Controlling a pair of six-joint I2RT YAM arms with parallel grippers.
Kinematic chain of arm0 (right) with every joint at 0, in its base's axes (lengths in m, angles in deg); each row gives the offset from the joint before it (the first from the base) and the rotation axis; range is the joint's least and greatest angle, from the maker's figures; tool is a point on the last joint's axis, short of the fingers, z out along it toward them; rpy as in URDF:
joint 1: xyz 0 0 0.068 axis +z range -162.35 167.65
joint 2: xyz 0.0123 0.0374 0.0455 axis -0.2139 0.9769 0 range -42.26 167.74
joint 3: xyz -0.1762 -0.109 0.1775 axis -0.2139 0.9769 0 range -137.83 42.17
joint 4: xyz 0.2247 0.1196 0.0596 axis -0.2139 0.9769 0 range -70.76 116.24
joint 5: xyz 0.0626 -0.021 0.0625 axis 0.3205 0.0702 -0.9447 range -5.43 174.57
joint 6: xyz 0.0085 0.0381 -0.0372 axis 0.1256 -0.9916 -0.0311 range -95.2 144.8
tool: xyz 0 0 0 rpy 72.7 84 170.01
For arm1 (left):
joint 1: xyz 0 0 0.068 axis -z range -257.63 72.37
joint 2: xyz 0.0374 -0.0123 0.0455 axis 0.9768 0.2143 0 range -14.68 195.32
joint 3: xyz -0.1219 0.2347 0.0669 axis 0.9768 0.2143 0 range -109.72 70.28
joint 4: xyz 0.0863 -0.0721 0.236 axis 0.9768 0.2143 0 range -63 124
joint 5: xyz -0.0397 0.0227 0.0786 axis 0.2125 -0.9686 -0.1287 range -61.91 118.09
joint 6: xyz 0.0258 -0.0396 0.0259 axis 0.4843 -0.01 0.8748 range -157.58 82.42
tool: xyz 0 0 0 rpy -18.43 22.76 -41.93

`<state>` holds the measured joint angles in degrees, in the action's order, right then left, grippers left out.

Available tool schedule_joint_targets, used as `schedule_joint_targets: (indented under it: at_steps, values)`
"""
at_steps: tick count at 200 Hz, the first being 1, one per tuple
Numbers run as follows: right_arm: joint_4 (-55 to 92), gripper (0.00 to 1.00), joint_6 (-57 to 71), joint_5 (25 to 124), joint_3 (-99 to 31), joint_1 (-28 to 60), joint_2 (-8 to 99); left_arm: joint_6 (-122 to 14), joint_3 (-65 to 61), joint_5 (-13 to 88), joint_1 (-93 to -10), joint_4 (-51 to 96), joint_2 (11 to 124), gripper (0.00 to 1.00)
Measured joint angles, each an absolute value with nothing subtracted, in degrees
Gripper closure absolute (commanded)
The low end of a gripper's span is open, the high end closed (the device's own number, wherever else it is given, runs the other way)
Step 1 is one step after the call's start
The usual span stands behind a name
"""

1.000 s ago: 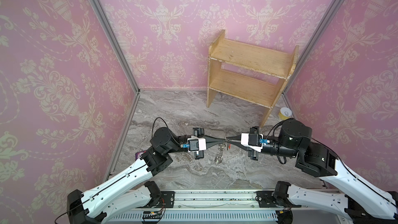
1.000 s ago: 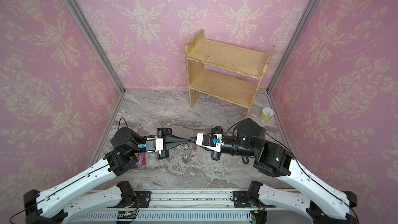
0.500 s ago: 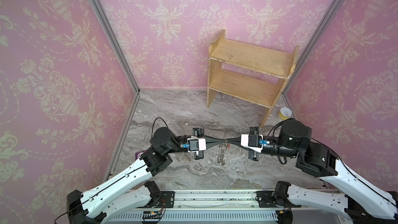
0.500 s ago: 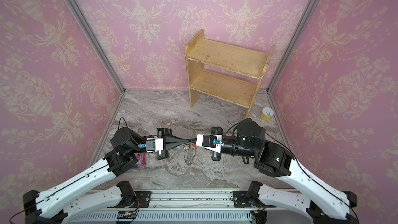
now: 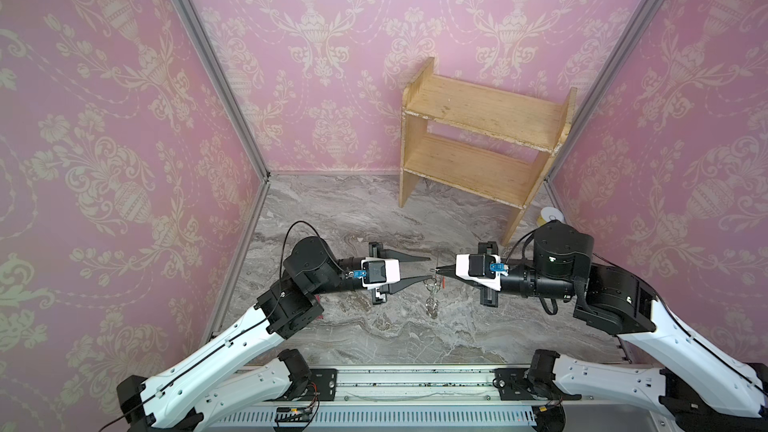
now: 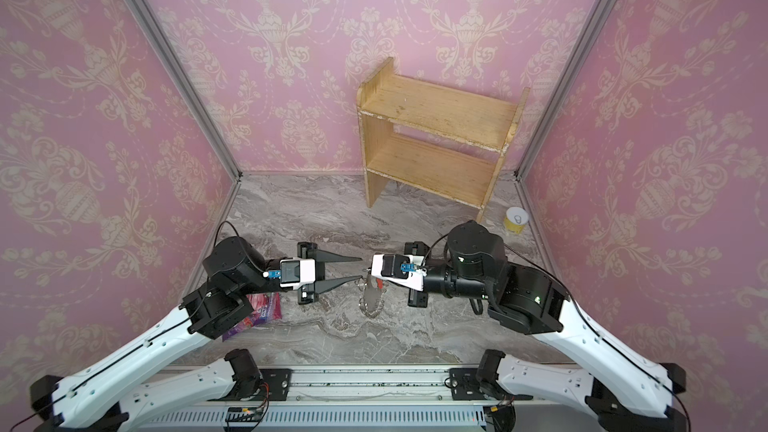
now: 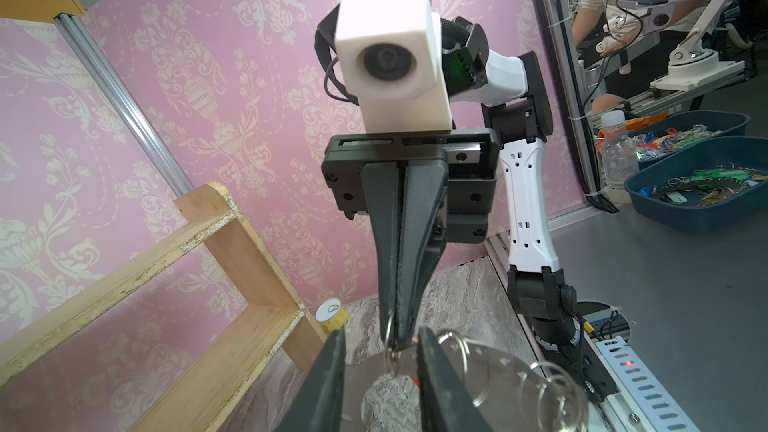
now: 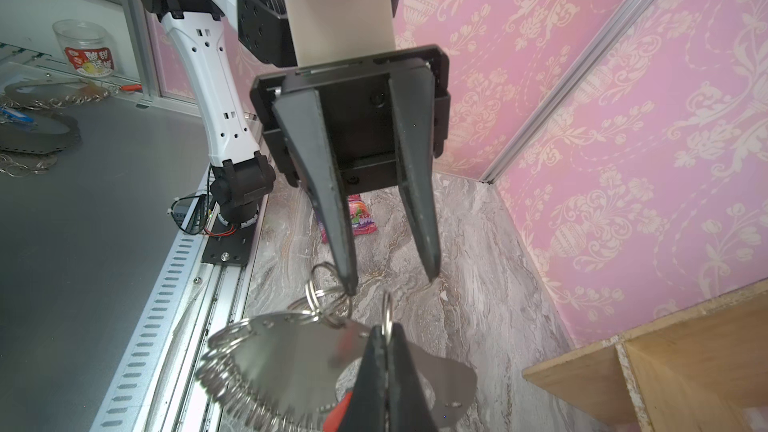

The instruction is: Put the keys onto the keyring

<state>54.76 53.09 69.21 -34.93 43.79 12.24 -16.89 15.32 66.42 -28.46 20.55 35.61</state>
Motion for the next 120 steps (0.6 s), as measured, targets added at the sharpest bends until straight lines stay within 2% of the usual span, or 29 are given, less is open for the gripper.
schedule_joint_targets:
  at_steps: [59,120]
  values:
    - [60.82,1.00,53.09,71.49,-40.04,43.79,16.81,-12.70,6.03,64.52,-28.22,37.55,38.99,0.64]
    - [64.08,1.00,53.09,72.03,-41.02,43.79,17.71,-8.39,1.94,62.64,-27.13,46.95,41.79,0.71]
